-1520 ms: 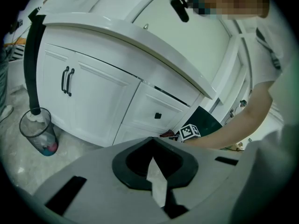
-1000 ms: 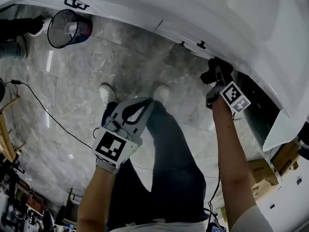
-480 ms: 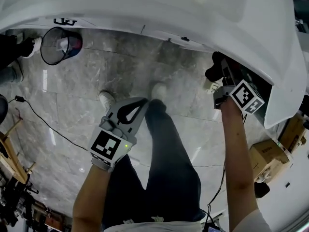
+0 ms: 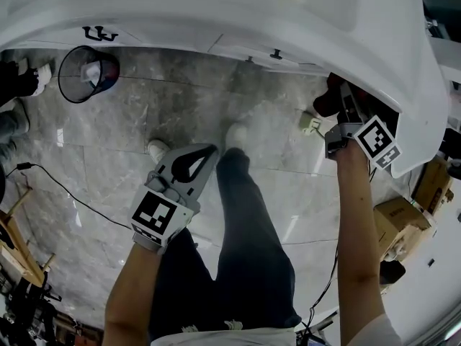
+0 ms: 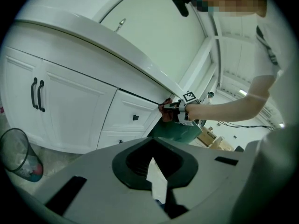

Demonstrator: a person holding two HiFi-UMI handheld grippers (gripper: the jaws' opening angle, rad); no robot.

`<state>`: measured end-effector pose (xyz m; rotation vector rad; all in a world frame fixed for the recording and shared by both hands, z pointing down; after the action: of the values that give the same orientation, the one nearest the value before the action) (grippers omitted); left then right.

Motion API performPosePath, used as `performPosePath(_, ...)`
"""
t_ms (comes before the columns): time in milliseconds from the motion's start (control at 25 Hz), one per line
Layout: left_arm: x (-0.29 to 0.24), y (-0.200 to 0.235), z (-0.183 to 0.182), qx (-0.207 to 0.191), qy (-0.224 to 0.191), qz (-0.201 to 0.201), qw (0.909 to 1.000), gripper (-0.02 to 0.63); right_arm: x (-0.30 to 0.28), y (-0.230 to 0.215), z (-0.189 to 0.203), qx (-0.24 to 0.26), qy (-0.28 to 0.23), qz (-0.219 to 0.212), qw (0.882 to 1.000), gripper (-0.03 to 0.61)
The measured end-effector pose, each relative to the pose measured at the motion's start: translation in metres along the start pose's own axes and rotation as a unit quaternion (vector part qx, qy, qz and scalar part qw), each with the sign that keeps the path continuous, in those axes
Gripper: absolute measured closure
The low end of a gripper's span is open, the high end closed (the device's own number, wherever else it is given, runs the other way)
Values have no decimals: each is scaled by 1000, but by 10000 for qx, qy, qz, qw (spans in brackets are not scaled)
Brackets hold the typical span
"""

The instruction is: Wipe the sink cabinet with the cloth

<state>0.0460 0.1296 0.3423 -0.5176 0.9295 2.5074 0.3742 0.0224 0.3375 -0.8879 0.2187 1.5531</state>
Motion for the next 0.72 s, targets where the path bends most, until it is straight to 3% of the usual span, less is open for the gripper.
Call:
performPosePath(320,20,16,-5,104,-184,-95,9997,603,-6,17,0,-123,-126,170,9997,456)
performPosePath(720,45,40,9,336,-303,-301,9985,603,-32,83,15,8,-13,-231,9997,457)
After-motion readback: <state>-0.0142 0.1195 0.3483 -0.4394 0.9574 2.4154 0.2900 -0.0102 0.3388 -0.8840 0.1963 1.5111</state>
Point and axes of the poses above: the fingertips, and each gripper's own axes: x backward along the fingers, y to its left, z out of its underside, the point moved 1 cm from there along x, backward along the fingers, and after that the axes turned 5 degrees about y, right-handed, at the moved point
